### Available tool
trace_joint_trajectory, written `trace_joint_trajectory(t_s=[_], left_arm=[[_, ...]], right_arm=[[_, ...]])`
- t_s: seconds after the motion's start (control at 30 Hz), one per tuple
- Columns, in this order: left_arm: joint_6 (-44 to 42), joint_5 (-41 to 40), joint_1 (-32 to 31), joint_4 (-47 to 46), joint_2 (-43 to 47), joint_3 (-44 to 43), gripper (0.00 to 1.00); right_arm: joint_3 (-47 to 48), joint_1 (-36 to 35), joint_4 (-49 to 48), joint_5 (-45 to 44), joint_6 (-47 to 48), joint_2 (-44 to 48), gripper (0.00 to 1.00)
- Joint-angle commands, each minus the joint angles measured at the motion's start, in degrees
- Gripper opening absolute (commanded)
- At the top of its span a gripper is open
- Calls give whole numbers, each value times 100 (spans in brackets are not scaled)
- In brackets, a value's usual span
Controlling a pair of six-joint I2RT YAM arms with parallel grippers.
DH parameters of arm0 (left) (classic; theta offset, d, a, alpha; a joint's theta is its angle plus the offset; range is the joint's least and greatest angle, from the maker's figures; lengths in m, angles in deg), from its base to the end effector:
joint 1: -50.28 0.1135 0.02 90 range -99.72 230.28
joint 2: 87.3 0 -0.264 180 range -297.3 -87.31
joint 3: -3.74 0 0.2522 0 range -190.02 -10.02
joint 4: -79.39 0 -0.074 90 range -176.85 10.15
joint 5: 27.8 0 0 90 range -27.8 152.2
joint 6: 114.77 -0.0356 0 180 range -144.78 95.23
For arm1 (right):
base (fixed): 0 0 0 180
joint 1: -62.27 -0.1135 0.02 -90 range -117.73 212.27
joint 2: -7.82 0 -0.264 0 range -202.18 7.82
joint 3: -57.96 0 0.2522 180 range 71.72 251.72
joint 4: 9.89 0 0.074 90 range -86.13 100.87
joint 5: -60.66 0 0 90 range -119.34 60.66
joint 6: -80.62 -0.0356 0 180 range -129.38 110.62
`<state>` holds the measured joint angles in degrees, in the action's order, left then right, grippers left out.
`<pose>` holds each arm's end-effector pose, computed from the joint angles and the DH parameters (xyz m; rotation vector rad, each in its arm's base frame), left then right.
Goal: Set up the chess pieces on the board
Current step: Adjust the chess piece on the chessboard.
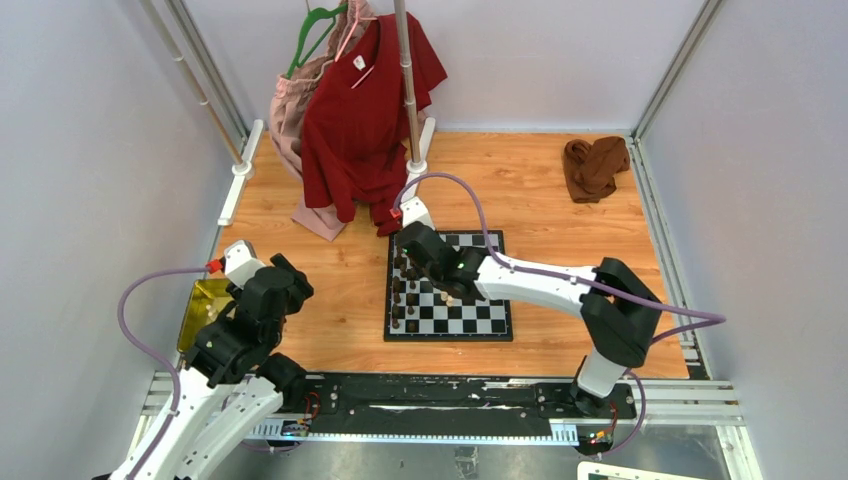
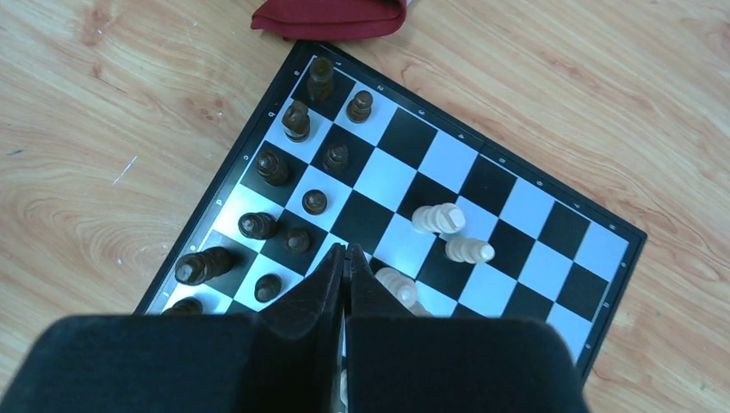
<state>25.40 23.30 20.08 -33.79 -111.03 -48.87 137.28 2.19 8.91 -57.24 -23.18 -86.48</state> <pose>0.0798 -0.0206 0.2790 -0.7005 1.9490 -0.0925 0.1995 0.3133 0.2529 -0.5626 2.0175 0.2543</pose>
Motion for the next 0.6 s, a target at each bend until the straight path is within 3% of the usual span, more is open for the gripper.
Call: trace_joint_trajectory(t_s=[0.0, 0.57], left_arm=[[54, -233, -33, -189, -73, 58, 71], [36, -216, -33, -401, -107, 196, 71]], right_arm=[[287, 0, 68, 175, 138, -333, 0], [462, 74, -403, 734, 21, -1120, 0]])
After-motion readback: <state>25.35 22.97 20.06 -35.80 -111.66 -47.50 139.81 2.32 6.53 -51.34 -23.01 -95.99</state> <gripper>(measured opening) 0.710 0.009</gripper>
